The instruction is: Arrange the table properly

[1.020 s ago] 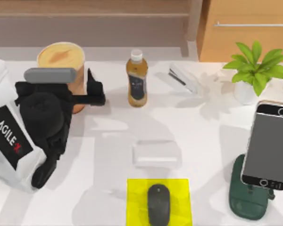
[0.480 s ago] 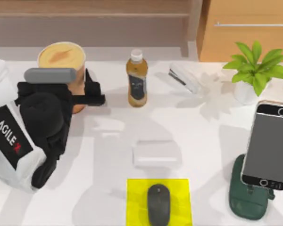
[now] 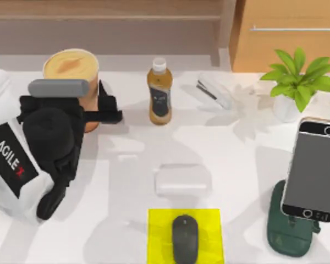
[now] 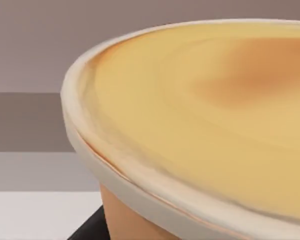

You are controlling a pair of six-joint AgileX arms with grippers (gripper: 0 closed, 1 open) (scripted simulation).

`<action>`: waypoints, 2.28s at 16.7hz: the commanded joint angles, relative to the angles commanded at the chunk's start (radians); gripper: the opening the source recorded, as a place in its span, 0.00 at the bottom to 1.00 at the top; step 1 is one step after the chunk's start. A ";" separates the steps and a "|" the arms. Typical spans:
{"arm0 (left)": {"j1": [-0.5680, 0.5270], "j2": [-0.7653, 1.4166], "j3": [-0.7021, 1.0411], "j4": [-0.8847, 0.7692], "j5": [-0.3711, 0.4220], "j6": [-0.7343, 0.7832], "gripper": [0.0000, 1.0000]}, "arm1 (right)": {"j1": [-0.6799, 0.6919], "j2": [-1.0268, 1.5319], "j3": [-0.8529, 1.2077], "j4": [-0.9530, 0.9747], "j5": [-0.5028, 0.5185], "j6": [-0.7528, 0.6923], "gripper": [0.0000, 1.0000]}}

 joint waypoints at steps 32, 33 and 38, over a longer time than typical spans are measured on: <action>0.089 -0.266 0.336 -0.290 0.164 0.022 0.00 | 0.000 0.000 0.000 0.000 0.000 0.000 1.00; 0.110 -0.266 0.368 -0.335 0.181 0.024 0.00 | 0.000 0.000 0.000 0.000 0.000 0.000 1.00; 0.227 -0.242 0.532 -0.574 0.264 0.034 0.00 | 0.000 0.000 0.000 0.000 0.000 0.000 1.00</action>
